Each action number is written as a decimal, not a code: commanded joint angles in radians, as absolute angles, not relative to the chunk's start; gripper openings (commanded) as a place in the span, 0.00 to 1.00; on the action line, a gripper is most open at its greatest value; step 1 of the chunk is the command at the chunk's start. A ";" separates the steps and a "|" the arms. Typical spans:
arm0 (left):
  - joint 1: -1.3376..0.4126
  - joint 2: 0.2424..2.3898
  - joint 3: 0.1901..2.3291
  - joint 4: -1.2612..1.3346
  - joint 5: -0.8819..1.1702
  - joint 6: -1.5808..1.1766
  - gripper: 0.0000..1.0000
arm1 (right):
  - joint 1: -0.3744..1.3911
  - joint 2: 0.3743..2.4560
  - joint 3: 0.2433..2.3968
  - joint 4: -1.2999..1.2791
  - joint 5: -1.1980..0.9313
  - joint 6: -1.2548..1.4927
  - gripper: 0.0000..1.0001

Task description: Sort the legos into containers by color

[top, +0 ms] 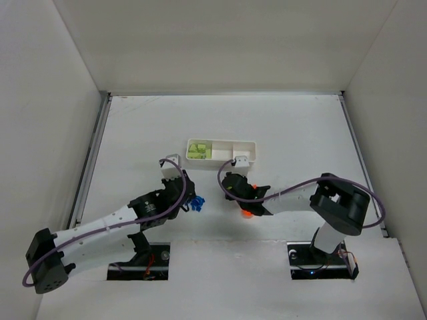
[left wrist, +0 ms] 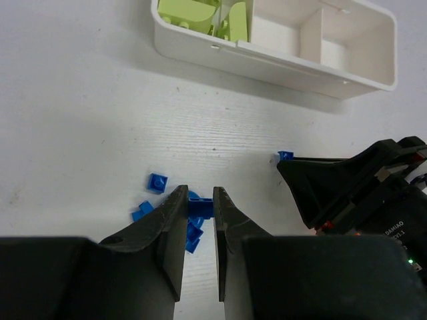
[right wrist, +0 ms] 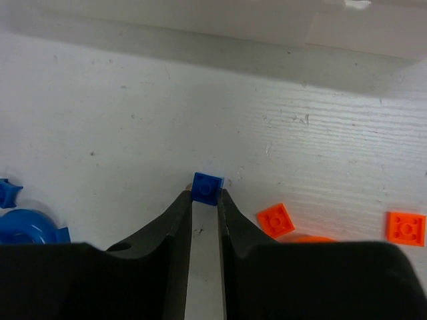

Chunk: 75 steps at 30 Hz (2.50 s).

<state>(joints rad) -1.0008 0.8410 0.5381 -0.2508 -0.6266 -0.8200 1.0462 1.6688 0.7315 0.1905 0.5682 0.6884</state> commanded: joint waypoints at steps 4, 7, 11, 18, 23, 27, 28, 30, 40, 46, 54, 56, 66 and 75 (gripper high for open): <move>-0.987 0.928 0.638 -0.123 -0.615 -0.744 0.09 | 1.041 1.487 0.742 0.218 0.600 0.655 0.20; -0.970 0.966 0.661 -0.078 -0.595 -0.716 0.09 | 1.039 1.376 0.744 0.207 0.575 0.627 0.20; -0.927 1.015 0.681 0.006 -0.558 -0.689 0.09 | 0.969 1.305 0.788 0.199 0.500 0.591 0.21; -0.846 1.135 0.736 0.156 -0.474 -0.647 0.10 | 0.832 1.443 0.952 0.198 0.379 0.555 0.21; -0.791 1.218 0.764 0.238 -0.417 -0.650 0.10 | 0.798 1.583 1.038 0.201 0.350 0.546 0.21; -0.756 1.272 0.788 0.271 -0.377 -0.657 0.11 | 0.769 1.669 1.075 0.212 0.341 0.549 0.22; -0.748 1.279 0.793 0.278 -0.374 -0.657 0.11 | 0.763 1.680 1.081 0.215 0.334 0.552 0.24; -0.736 1.298 0.804 0.285 -0.371 -0.657 0.11 | 0.759 1.683 1.088 0.224 0.322 0.555 0.33; -0.717 1.472 0.899 0.308 -0.336 -0.637 0.12 | 0.748 1.517 0.950 0.247 0.359 0.581 0.41; -0.711 1.620 0.979 0.308 -0.324 -0.621 0.14 | 0.792 1.362 0.752 0.258 0.439 0.607 0.38; -0.702 1.704 1.035 0.295 -0.328 -0.617 0.31 | 0.912 1.269 0.629 0.245 0.454 0.608 0.38; -0.700 1.697 1.034 0.293 -0.328 -0.615 0.36 | 0.965 1.305 0.640 0.245 0.437 0.588 0.38; -0.673 1.404 0.803 0.241 -0.324 -0.626 0.31 | 1.240 1.603 0.776 0.317 0.417 0.486 0.46; -0.602 0.987 0.505 -0.026 -0.334 -0.699 0.26 | 1.300 1.785 0.873 0.341 0.377 0.477 0.48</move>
<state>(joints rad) -0.6056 1.0569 0.5587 0.1055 -0.3271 -0.6640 1.2964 1.7519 0.8242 0.2768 0.3912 0.4934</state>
